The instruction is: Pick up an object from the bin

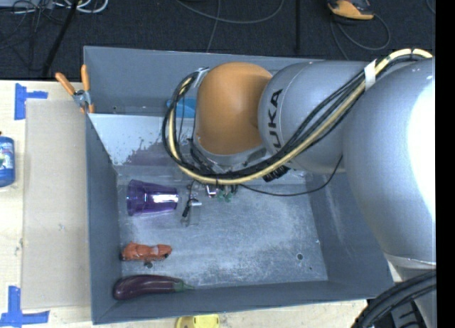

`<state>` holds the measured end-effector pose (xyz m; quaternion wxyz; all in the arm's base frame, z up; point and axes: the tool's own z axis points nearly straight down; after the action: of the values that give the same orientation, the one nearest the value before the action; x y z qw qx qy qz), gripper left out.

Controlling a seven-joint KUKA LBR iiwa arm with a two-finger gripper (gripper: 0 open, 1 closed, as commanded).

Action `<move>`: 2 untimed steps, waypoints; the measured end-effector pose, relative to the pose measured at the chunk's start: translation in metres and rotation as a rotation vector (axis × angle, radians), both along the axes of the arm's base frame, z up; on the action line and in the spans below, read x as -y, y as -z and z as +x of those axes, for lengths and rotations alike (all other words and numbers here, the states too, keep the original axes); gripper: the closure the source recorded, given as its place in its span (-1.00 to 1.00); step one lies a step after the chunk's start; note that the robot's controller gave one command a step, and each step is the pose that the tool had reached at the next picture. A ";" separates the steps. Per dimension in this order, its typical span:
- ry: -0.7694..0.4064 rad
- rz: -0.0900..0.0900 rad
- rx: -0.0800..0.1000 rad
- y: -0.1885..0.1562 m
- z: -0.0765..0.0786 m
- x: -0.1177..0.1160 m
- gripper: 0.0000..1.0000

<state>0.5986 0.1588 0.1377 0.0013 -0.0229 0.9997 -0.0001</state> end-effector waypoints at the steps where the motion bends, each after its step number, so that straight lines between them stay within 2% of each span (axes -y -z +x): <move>1: -0.064 0.002 0.003 0.044 0.005 -0.028 -1.00; 2: -0.054 0.000 -0.002 0.068 0.014 -0.031 1.00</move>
Offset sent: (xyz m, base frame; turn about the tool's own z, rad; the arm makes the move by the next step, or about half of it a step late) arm 0.0144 0.0307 -0.0677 -0.0546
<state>0.6129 0.1898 0.0692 0.0001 -0.0497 0.9988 0.0002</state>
